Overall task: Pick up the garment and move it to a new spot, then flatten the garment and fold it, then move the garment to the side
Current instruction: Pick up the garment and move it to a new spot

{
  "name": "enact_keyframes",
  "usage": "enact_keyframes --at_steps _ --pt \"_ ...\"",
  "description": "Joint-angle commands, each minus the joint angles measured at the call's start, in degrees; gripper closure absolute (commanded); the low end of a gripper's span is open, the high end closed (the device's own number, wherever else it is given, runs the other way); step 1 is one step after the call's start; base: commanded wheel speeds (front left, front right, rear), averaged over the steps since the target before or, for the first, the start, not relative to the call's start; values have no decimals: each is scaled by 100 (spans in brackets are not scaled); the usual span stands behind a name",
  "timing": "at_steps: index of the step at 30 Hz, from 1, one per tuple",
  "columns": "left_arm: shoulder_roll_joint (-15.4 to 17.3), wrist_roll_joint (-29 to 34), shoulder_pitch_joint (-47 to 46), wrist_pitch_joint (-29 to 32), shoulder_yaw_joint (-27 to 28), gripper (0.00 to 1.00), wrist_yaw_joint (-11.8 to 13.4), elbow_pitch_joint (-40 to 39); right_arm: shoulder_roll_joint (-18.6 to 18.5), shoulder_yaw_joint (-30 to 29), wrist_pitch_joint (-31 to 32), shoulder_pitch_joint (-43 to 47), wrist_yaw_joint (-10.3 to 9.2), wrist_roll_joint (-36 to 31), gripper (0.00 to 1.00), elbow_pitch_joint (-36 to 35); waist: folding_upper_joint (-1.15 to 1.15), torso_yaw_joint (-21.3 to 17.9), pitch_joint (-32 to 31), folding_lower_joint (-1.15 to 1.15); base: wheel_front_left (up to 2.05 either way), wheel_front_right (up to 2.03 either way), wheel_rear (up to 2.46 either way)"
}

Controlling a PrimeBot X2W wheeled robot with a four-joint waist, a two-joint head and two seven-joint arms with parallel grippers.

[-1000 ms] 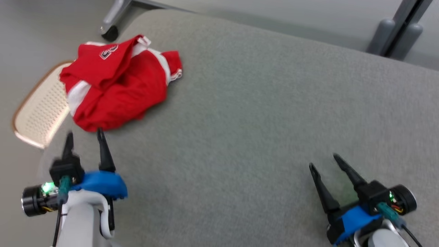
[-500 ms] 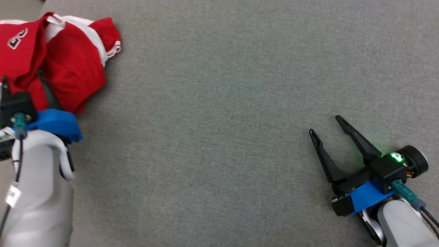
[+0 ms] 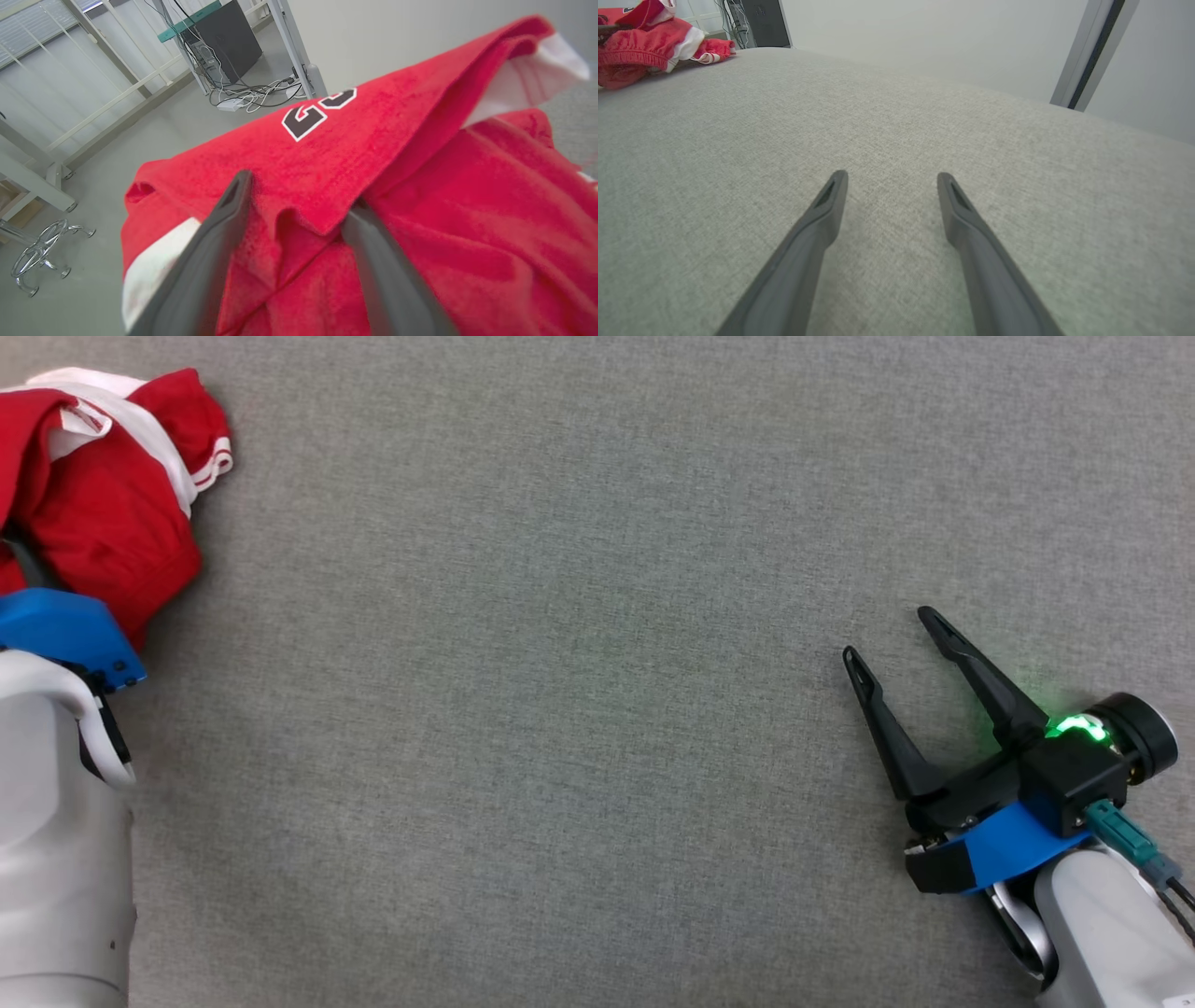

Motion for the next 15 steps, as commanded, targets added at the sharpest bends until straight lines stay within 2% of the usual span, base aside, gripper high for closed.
enact_keyframes --at_steps 1,2,9,15 --pt "26 -20 -123 -13 29 58 -20 41 -93 -46 29 59 -7 41 0 174 -1 -14 6 0 0 0 0" --pt "44 -72 -167 -14 47 100 -87 103 -83 -51 29 38 -8 42 0 183 -1 -34 13 0 0 0 0" --pt "210 -95 -501 -16 -46 100 -428 -67 128 -65 26 -30 -7 67 0 260 -1 -218 -194 0 0 0 0" --pt "7 12 -773 -17 -349 100 -765 -660 506 -74 15 -12 -5 74 0 426 -1 -506 -740 0 0 0 0"
